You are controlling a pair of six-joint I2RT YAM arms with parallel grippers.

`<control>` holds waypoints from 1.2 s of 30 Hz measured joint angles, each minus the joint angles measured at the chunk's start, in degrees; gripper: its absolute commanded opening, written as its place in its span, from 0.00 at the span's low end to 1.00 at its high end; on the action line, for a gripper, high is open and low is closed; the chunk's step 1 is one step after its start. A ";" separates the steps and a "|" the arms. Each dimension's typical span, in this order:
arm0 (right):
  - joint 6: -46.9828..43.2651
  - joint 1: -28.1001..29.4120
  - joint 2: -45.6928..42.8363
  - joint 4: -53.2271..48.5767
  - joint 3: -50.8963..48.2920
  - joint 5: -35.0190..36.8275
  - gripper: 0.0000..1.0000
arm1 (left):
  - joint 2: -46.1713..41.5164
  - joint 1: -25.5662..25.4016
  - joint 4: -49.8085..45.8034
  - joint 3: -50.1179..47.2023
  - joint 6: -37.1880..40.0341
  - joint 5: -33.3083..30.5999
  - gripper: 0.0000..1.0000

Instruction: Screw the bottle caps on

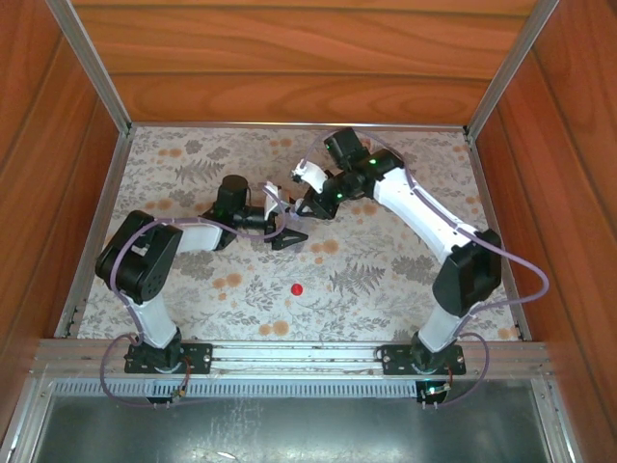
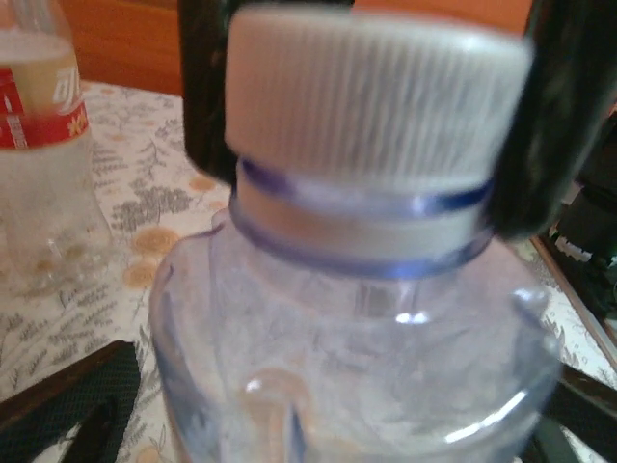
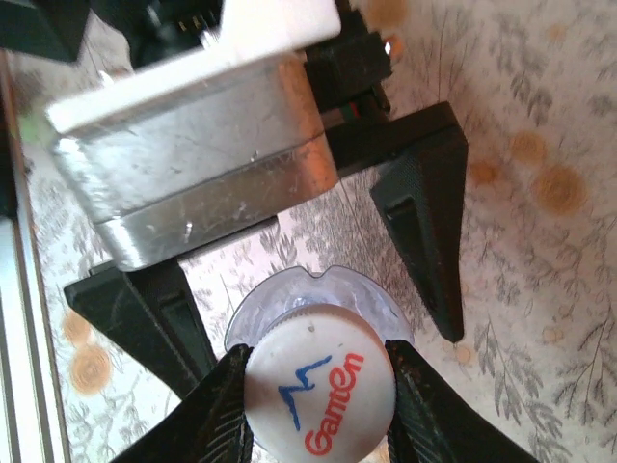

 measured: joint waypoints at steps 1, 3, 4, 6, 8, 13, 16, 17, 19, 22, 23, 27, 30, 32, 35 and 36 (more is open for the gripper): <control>0.59 -0.31 -1.62 0.90 -0.81 -0.98 0.27 | -0.66 0.04 0.02 0.26 -0.72 0.02 1.00; 1.79 -1.01 -4.61 2.47 -2.16 -2.64 0.26 | -1.79 0.15 0.07 0.83 -2.27 0.02 0.99; 2.21 -1.31 -6.01 3.23 -2.75 -3.45 0.26 | -2.38 0.28 0.09 1.14 -3.06 0.04 0.95; 3.13 -1.95 -8.04 4.39 -3.52 -4.66 0.26 | -3.28 0.48 0.22 1.62 -4.24 0.11 0.92; 3.58 -2.27 -9.07 5.01 -3.76 -5.42 0.26 | -3.98 0.50 0.42 1.90 -5.14 0.33 0.89; 4.50 -2.32 -9.25 5.86 -4.37 -5.97 0.25 | -4.24 0.50 0.42 2.67 -7.13 1.70 0.85; 4.68 -2.32 -9.25 6.21 -4.37 -6.03 0.25 | -4.37 0.48 0.44 3.15 -8.07 2.73 0.73; 4.76 -2.34 -9.25 6.40 -4.37 -6.01 0.25 | -4.57 0.48 0.39 3.15 -8.11 3.04 0.72; 4.85 -2.34 -9.25 6.49 -4.37 -6.03 0.25 | -4.96 0.42 0.44 3.15 -8.22 3.37 0.69; 4.87 -2.34 -9.22 6.58 -4.37 -6.05 0.25 | -5.33 0.37 0.44 3.15 -8.33 3.85 0.55; 5.05 -2.36 -9.22 6.58 -4.37 -6.16 0.27 | -5.35 0.35 0.44 3.15 -8.07 4.04 0.53; 5.49 -2.36 -9.22 6.45 -4.37 -6.27 0.30 | -5.35 0.31 0.48 3.15 -7.13 4.26 0.53; 5.57 -2.36 -9.22 6.32 -4.35 -6.25 0.42 | -5.51 0.31 0.42 3.10 -5.99 4.22 0.53; 5.62 -2.36 -9.22 6.10 -4.35 -6.10 0.51 | -6.16 0.31 0.39 2.69 -4.76 3.67 0.53; 4.61 -2.34 -9.25 5.11 -4.35 -5.64 0.60 | -7.58 0.33 0.48 1.53 -2.21 2.12 0.53; 4.35 -2.32 -9.29 4.90 -4.35 -5.42 0.62 | -8.00 0.37 0.48 1.05 -1.03 1.73 0.53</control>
